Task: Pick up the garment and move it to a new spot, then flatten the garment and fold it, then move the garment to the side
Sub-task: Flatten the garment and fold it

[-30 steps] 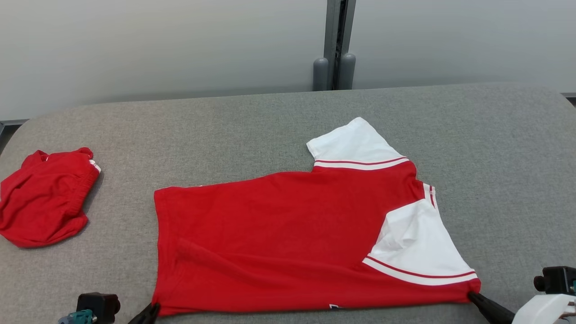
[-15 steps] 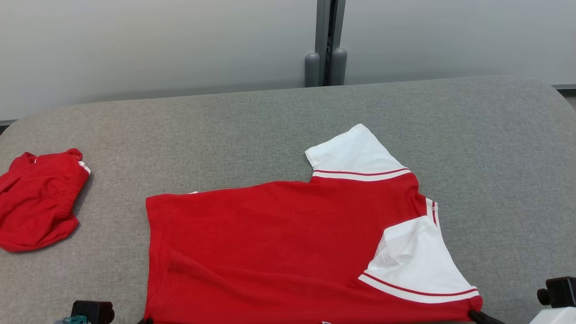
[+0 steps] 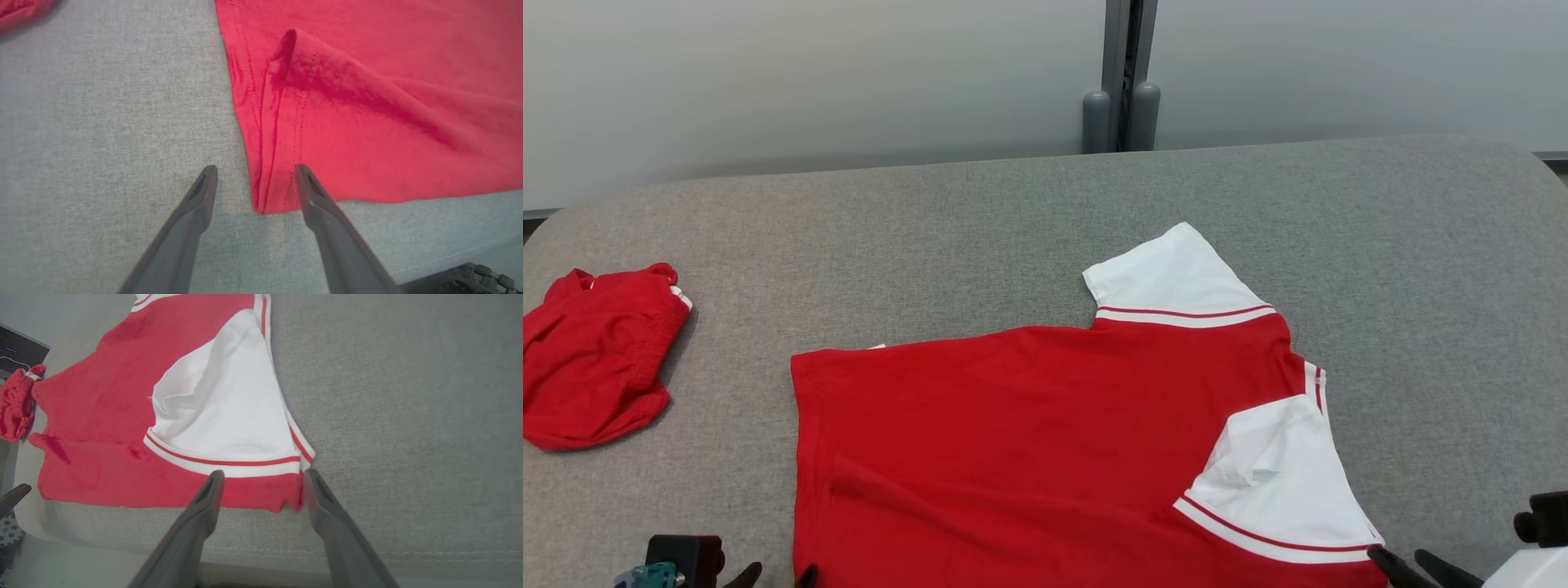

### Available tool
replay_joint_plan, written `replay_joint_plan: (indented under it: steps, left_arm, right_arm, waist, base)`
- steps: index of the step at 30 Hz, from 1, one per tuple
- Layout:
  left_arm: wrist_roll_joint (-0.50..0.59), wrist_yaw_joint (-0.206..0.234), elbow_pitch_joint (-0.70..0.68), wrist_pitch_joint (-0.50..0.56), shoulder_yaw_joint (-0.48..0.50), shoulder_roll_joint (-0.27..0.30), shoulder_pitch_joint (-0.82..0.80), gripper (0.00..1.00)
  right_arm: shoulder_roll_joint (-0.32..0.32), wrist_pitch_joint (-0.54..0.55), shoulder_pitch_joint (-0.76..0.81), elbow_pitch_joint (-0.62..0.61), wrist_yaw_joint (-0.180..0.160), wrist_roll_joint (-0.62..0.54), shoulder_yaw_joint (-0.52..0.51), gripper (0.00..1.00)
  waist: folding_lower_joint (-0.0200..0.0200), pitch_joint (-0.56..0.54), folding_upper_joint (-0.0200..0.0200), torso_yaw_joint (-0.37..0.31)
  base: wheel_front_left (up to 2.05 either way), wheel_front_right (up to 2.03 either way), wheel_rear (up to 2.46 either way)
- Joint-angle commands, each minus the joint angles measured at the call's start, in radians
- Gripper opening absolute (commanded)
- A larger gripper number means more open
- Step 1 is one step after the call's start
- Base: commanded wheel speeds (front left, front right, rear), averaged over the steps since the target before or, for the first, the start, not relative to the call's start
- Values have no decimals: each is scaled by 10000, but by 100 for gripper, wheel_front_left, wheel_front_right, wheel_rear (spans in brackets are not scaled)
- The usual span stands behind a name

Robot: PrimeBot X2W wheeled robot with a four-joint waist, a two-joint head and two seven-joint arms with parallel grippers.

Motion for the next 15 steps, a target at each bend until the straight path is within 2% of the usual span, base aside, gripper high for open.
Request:
replay_joint_plan:
  steps: [1, 8, 15]
  left_arm:
    - [72, 54, -48, -55, 77, 83, -122, 100]
    - [159, 248, -272, -245, 194, 100, -176, 100]
    - [424, 532, -413, -1082, 686, 59, -441, 100]
  right_arm:
    - [33, 50, -14, -47, 5, -96, -73, 100]
    - [156, 50, -229, -321, 5, -345, -197, 100]
    - [-272, -1285, -1294, -559, 7, -1041, -208, 100]
  waist:
    - [0, 2, 0, 0]
    - [0, -35, 0, -37]
    - [0, 24, 0, -134]
  base:
    - [0, 0, 0]
    - [0, 0, 0]
    - [0, 0, 0]
